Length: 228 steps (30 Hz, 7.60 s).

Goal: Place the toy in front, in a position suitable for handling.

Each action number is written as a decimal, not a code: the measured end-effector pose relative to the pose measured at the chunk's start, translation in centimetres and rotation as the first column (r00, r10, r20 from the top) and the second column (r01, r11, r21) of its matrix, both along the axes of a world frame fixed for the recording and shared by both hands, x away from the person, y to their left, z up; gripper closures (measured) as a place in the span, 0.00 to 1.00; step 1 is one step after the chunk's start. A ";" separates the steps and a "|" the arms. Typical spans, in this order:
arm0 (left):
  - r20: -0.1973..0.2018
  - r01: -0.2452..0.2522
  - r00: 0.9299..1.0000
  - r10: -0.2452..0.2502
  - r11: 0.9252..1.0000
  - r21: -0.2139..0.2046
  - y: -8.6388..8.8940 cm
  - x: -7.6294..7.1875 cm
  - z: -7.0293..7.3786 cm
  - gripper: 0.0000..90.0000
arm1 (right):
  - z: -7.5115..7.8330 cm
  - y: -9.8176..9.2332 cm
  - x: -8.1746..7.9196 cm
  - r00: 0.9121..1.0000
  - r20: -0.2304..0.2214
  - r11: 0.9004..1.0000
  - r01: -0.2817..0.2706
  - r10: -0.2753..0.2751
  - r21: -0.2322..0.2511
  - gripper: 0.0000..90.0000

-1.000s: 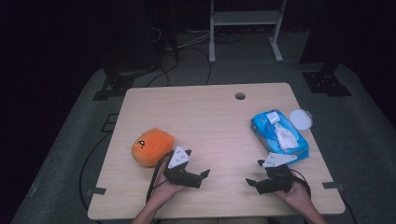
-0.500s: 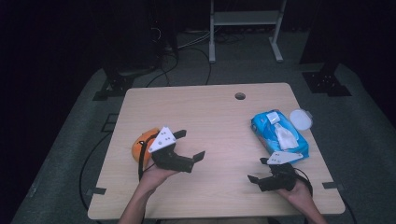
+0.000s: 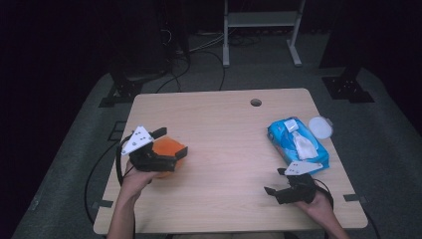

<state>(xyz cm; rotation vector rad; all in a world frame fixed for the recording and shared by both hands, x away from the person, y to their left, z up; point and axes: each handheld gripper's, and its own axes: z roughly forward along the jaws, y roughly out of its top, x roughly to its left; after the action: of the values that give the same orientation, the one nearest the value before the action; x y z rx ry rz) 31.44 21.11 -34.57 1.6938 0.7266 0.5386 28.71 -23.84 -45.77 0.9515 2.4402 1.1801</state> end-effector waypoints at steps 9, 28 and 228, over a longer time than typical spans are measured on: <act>-0.064 -0.090 0.994 0.091 0.996 0.017 4.0 1.3 -2.8 0.04 | -0.2 0.3 -0.2 1.000 -0.003 1.000 -0.019 0.019 -0.012 0.16; -0.184 -0.185 0.963 0.199 0.978 0.093 4.7 3.4 -9.5 0.03 | -0.2 0.5 -0.5 0.999 -0.001 0.999 -0.037 0.037 -0.030 0.16; -0.087 0.379 0.925 -0.370 0.915 0.139 -14.2 -1.8 -11.1 0.25 | 9.6 -0.9 -4.5 0.981 0.169 0.986 -0.117 0.096 0.122 0.94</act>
<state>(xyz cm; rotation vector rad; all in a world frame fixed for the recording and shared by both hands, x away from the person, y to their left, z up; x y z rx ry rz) 29.63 6.93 -45.66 1.9416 0.3895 0.2795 24.18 -24.78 -36.13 0.7332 2.3329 1.4112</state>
